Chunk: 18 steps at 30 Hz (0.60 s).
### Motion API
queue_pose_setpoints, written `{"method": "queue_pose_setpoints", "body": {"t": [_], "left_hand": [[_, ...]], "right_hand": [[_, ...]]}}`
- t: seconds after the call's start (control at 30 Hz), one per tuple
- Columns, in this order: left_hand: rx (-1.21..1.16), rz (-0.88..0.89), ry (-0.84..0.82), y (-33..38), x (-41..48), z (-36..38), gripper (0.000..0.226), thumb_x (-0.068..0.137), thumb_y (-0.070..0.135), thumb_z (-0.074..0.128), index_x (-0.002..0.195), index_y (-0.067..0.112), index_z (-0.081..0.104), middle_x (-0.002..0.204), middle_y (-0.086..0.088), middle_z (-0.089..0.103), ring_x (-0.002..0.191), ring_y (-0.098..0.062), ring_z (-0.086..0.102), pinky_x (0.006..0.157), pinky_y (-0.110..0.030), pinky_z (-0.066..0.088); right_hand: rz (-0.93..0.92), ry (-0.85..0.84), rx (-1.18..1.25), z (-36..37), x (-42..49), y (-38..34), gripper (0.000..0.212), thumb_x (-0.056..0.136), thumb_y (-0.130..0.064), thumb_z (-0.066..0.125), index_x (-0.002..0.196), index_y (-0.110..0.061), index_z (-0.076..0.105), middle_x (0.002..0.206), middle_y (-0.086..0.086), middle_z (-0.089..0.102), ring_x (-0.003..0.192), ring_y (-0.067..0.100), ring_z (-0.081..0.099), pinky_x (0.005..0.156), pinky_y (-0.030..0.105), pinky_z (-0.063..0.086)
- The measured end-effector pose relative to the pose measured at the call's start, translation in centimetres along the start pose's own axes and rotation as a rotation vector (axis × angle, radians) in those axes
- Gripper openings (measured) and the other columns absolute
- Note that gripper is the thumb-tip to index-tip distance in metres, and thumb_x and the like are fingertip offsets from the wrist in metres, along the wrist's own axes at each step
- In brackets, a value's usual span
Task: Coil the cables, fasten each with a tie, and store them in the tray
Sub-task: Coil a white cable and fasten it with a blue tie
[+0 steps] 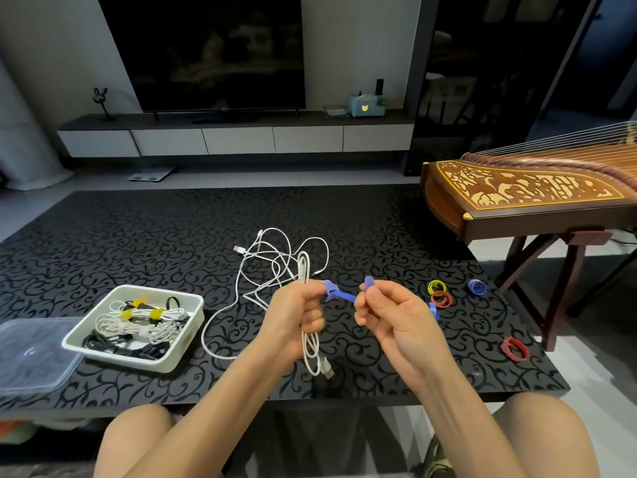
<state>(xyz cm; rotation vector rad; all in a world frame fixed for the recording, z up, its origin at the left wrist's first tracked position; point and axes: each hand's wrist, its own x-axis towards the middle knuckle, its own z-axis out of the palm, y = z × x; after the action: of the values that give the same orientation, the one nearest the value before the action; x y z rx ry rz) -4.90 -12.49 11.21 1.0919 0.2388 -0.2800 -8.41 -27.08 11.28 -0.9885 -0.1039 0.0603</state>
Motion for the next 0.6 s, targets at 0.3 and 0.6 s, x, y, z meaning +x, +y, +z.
{"method": "queue_pose_setpoints", "body": {"t": [0.3,0.6], "left_hand": [[0.053,-0.061,-0.161,0.3,-2.0,2.0,0.027,0.094,0.009,0.041,0.068,0.013,0.046,0.042,0.009,0.021,0.033,-0.002,0.016,0.030,-0.014,0.016],[-0.058,-0.178,-0.105,0.6,-2.4,3.3,0.031,0.098,0.016,0.041,0.069,0.010,0.046,0.037,0.008,0.022,0.027,-0.002,0.017,0.026,-0.014,0.016]], "right_hand": [[-0.292,0.094,-0.263,0.3,0.3,-1.7,0.026,0.085,-0.040,0.054,0.092,-0.015,0.059,0.087,0.003,0.072,0.080,0.011,0.066,0.065,0.020,0.050],[-0.515,0.206,-0.759,1.0,-1.0,1.3,0.059,0.074,-0.024,0.077,0.112,-0.049,0.039,0.088,-0.013,0.066,0.083,0.009,0.064,0.072,0.025,0.052]]}}
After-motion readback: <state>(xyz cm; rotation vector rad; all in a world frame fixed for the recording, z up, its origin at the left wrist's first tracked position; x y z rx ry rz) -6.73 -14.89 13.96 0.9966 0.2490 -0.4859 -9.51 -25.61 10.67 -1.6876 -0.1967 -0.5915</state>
